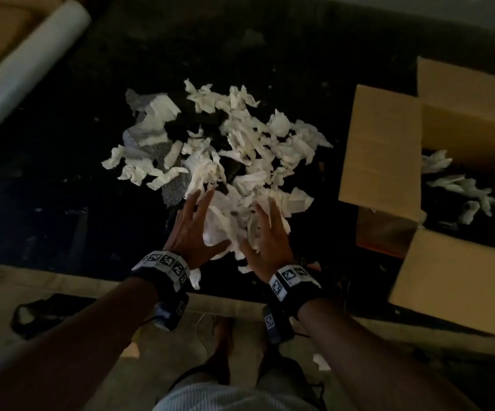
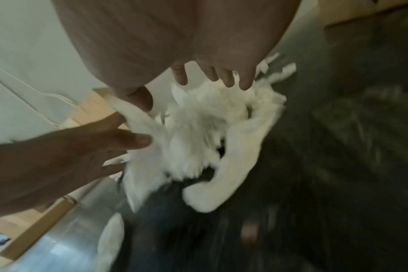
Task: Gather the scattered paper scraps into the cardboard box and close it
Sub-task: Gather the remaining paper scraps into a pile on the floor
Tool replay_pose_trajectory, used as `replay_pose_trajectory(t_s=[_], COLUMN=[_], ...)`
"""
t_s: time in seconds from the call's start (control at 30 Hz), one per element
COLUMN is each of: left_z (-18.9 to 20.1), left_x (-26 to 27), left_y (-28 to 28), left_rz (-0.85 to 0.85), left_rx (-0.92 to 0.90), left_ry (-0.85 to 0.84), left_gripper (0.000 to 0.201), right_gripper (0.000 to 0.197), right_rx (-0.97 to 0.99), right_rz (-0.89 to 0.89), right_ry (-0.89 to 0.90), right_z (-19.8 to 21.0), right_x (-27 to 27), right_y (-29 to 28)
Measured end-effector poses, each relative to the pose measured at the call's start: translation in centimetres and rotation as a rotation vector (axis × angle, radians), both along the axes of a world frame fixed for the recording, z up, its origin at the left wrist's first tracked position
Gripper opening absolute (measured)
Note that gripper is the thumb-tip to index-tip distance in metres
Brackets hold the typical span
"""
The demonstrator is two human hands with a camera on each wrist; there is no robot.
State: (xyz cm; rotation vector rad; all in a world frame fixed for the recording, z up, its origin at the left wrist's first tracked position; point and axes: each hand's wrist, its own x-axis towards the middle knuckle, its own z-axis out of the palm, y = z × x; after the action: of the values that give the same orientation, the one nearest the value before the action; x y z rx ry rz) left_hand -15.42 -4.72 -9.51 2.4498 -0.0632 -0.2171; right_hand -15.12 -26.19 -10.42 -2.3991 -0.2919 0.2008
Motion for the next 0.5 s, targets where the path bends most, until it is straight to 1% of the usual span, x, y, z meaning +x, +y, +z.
replay_pose_trajectory(t_s=[0.1,0.2,0.3,0.37,0.43,0.5], left_z=[1.9,2.8,3.8,4.3,4.9,5.2], left_x=[-0.1,-0.1,0.5,1.1,2.1,3.2], left_y=[0.4,0.4,0.4,0.3,0.3,0.8], left_rz=[0.051,0.111,0.221,0.290,0.363,0.438], left_rx=[0.047,0.090,0.078,0.095,0.102,0.099], left_ry=[-0.022,-0.051,-0.074,-0.086,-0.061,0.002], left_gripper=[0.115,0.111,0.107,0.101,0.097,0.095], right_gripper=[0.085,0.084,0.082,0.082,0.083,0.084], right_rx=[-0.013,-0.019,0.022,0.033,0.021,0.013], right_rz=[0.017,0.039,0.060,0.077,0.069,0.036], right_ry=[-0.010,-0.026,-0.066,-0.051,-0.025,-0.010], right_z=[1.0,2.0,3.5,4.6,5.8,6.8], right_x=[0.8,2.2,4.4,6.4,8.5,10.6], right_y=[-0.9,-1.0,-0.5,0.1,0.8,1.6])
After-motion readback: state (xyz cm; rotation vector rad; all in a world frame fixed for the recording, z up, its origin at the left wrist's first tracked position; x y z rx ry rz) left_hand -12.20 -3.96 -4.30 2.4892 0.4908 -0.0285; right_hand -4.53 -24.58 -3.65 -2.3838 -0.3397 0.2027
